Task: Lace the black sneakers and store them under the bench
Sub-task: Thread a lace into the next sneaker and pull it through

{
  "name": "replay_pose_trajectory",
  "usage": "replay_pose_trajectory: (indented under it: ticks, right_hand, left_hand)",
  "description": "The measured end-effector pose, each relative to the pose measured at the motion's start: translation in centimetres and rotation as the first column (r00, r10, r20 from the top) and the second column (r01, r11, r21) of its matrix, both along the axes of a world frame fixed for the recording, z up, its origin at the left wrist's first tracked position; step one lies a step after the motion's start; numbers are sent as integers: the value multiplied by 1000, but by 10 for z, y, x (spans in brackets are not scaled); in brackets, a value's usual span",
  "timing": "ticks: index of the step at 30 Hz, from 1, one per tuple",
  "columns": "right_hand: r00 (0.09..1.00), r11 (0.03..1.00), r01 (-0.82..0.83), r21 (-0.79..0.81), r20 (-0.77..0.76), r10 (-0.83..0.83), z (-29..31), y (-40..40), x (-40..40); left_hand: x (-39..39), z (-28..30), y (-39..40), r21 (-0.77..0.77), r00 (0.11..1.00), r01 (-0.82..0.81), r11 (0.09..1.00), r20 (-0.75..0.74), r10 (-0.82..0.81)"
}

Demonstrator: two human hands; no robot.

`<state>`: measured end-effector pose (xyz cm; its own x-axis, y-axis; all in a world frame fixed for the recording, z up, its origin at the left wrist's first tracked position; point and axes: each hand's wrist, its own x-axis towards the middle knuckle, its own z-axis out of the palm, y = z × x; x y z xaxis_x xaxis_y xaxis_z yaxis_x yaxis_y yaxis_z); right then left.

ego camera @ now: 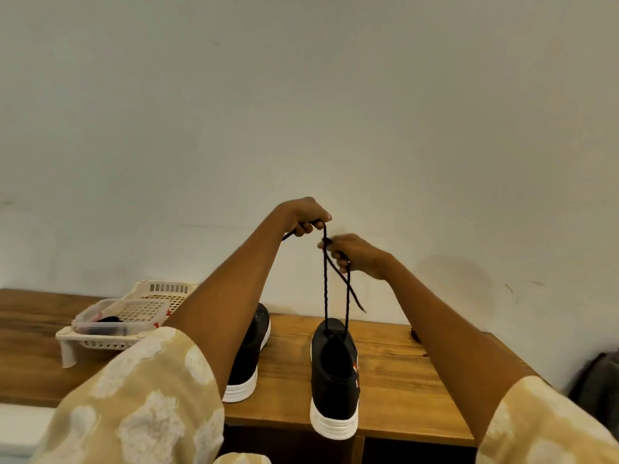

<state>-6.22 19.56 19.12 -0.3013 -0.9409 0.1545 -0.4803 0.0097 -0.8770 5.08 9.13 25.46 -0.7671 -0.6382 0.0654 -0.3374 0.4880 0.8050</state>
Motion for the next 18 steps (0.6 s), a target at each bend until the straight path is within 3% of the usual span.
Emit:
replay_pose_trajectory:
  ticks: [2,6,7,9,12,15,18]
  right_hand:
    - [994,996,-63,66,-89,69,23,2,7]
    - [933,986,-21,165,-352,79,54,8,11]
    - [926,986,-26,165,-368,86,57,9,11]
    - [916,983,-61,174,-382,125,59,11,11]
    - [911,979,-113,168,-376,170,59,15,7]
    - [895,959,-182,216,-367,252,59,20,-1]
    - [835,966,-132,224,-499,230,57,24,-8]
  left_hand:
    - [-5,-2,3,-71,1000,11,997,-23,-13]
    - [-12,-18,7,-201,974,-89,975,-224,42]
    - [-10,-23,8,-186,971,-71,980,-239,25]
    - [-5,-34,7,-9,964,114,993,-242,-113]
    - [2,-46,3,224,937,318,921,-221,-270]
    - [4,-51,2,183,952,297,937,-135,-275]
    - [3,-51,-1,209,964,248,946,-152,-219]
